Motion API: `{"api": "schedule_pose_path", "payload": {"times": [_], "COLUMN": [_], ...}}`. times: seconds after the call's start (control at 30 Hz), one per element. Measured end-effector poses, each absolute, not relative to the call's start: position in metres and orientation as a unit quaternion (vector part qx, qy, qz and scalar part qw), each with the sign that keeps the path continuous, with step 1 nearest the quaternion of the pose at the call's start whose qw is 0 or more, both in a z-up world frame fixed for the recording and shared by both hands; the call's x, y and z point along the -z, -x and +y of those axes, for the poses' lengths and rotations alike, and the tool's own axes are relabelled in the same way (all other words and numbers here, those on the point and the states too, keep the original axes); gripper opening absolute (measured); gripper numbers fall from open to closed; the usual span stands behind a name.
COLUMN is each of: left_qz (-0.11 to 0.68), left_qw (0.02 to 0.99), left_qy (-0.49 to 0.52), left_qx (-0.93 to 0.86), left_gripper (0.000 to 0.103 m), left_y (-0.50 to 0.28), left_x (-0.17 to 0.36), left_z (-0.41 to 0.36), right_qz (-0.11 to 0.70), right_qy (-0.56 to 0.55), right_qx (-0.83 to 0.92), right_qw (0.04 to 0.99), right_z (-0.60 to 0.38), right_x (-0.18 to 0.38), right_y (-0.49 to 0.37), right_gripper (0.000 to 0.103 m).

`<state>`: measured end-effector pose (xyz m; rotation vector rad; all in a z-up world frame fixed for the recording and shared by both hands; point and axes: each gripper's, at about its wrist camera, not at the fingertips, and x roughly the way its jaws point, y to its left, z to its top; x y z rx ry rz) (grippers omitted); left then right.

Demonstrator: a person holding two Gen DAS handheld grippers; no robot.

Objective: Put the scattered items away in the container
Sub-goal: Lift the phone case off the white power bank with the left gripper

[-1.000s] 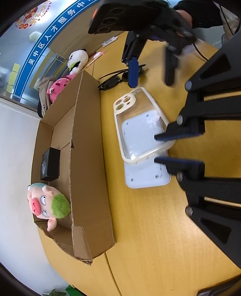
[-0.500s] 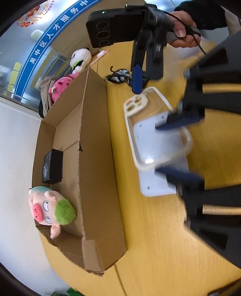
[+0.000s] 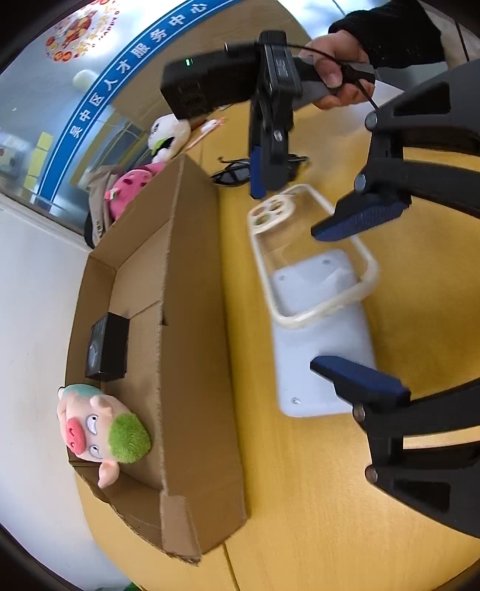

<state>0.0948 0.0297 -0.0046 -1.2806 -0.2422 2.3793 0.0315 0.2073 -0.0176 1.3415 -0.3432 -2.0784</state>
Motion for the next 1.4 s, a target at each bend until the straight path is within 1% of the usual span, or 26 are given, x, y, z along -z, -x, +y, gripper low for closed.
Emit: {"api": "schedule_pose_path", "payload": {"times": [0.07,0.13,0.2,0.23,0.27,0.3,0.33,0.37,0.53,0.67,0.73,0.8,0.83,0.9,1.0,1.13,1.2,1.23,1.27,1.3,1.33,1.37,1.4], "left_qz": [-0.094,-0.074,-0.061,-0.059,-0.06,-0.064,-0.069,-0.07,-0.063,-0.07,-0.07,-0.077,-0.08,-0.083,-0.095,-0.096,-0.101,-0.105,-0.108,-0.108,-0.106,-0.103,-0.099], "left_qw": [0.221,0.206,0.186,0.175,0.167,0.163,0.162,0.163,0.182,0.206,0.222,0.246,0.256,0.267,0.266,0.23,0.215,0.211,0.207,0.203,0.199,0.195,0.193], "left_qy": [0.469,0.47,0.469,0.468,0.468,0.467,0.464,0.461,0.427,0.394,0.384,0.383,0.385,0.393,0.412,0.453,0.469,0.475,0.481,0.487,0.494,0.496,0.498], "left_qx": [-0.85,-0.855,-0.861,-0.864,-0.866,-0.867,-0.868,-0.87,-0.883,-0.893,-0.893,-0.887,-0.883,-0.876,-0.866,-0.856,-0.851,-0.848,-0.845,-0.842,-0.84,-0.84,-0.84], "left_gripper": [0.066,0.065,0.064,0.059,0.051,0.047,0.039,0.037,0.037,0.037,0.04,0.047,0.049,0.049,0.052,0.051,0.05,0.048,0.04,0.036,0.027,0.022,0.018], "left_y": [-0.087,-0.085,-0.085,-0.085,-0.085,-0.085,-0.086,-0.088,-0.109,-0.132,-0.144,-0.158,-0.163,-0.172,-0.182,-0.18,-0.173,-0.17,-0.167,-0.165,-0.163,-0.162,-0.163], "left_x": [0.008,0.006,0.005,0.005,0.005,0.005,0.004,0.003,-0.007,-0.015,-0.017,-0.017,-0.016,-0.013,-0.007,0.009,0.018,0.022,0.025,0.028,0.031,0.032,0.032], "left_z": [0.035,0.04,0.04,0.037,0.033,0.028,0.023,0.02,0.012,0.007,0.006,0.003,0.002,0.0,-0.004,-0.003,-0.003,-0.003,-0.002,-0.001,0.001,0.003,0.004], "right_qz": [-0.134,-0.126,-0.127,-0.137,-0.148,-0.158,-0.166,-0.17,-0.166,-0.144,-0.125,-0.106,-0.097,-0.082,-0.08,-0.106,-0.104,-0.097,-0.084,-0.069,-0.055,-0.041,-0.025], "right_qy": [-0.515,-0.515,-0.511,-0.507,-0.501,-0.491,-0.481,-0.472,-0.421,-0.393,-0.392,-0.394,-0.397,-0.405,-0.421,-0.453,-0.468,-0.473,-0.478,-0.482,-0.485,-0.49,-0.491], "right_qx": [0.78,0.779,0.777,0.774,0.774,0.774,0.775,0.777,0.79,0.798,0.796,0.791,0.787,0.782,0.784,0.799,0.807,0.811,0.814,0.818,0.821,0.822,0.824], "right_qw": [0.329,0.334,0.346,0.353,0.359,0.367,0.374,0.38,0.413,0.433,0.444,0.456,0.462,0.466,0.449,0.382,0.345,0.332,0.318,0.305,0.296,0.289,0.282], "right_z": [0.201,0.193,0.189,0.19,0.192,0.195,0.197,0.199,0.2,0.201,0.201,0.198,0.197,0.194,0.198,0.204,0.198,0.195,0.191,0.187,0.184,0.18,0.176], "right_x": [0.02,0.021,0.023,0.023,0.023,0.021,0.019,0.017,-0.001,-0.012,-0.014,-0.015,-0.015,-0.013,-0.009,0.0,0.005,0.008,0.01,0.013,0.016,0.019,0.021], "right_y": [-0.028,-0.031,-0.036,-0.038,-0.04,-0.043,-0.046,-0.05,-0.076,-0.099,-0.112,-0.125,-0.132,-0.143,-0.148,-0.14,-0.135,-0.134,-0.132,-0.132,-0.134,-0.134,-0.136], "right_gripper": [0.091,0.093,0.094,0.094,0.094,0.094,0.094,0.094,0.094,0.094,0.094,0.094,0.094,0.094,0.094,0.094,0.094,0.094,0.093,0.093,0.09,0.082,0.078]}}
